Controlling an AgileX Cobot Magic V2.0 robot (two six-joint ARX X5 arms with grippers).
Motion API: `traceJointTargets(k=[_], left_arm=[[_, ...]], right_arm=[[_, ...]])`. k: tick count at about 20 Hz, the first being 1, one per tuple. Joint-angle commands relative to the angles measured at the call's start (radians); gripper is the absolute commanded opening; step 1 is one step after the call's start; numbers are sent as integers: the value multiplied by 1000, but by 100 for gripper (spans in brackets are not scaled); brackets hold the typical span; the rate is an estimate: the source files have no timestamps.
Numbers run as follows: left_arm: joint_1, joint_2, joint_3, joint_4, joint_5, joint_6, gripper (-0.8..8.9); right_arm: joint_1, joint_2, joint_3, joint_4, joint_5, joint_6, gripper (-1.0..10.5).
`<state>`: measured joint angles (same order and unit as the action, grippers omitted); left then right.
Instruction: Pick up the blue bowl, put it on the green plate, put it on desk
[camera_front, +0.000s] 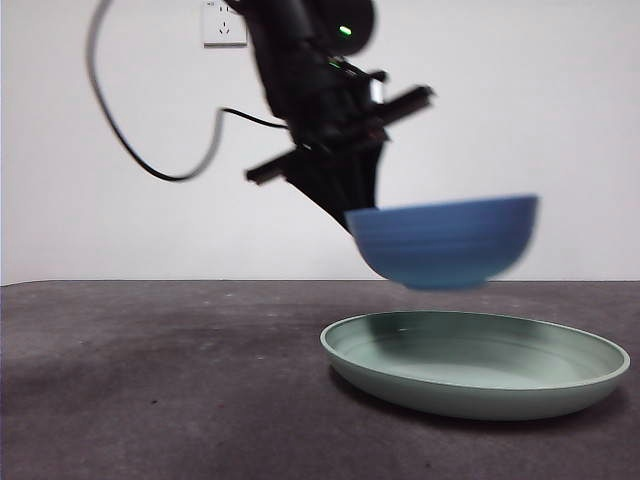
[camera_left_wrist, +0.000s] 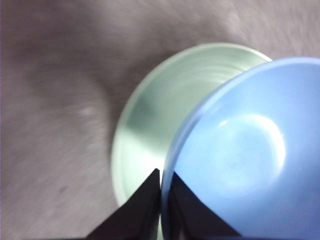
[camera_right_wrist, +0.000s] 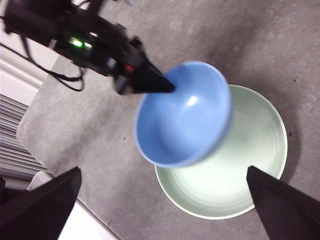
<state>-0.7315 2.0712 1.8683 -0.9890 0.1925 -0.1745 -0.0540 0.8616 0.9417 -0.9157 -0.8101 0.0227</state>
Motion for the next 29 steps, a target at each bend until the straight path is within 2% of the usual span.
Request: traceJointTargets(k=[1,9,18,25,28,29], left_arm=[[-35,90,93,-27,-33,13,15],[-54,180,134,-43,-45,8,15],[-54,187,134,-44,-48,22,18],[-56,187,134,-32,-48,23,229],[-38,185,188,-82,-48,3,425],[-32,185,219,-109,-48,4,459]], right_arm=[[0,6,17,5,-2,-9,616],[0,6,17,5,-2,-10,616],[0,6,17,4,-2,-12,616],[0,6,17,4,-2,-13,616],[0,6,17,5,-1,-16,616],[0,6,17,5,-2,-16,616]])
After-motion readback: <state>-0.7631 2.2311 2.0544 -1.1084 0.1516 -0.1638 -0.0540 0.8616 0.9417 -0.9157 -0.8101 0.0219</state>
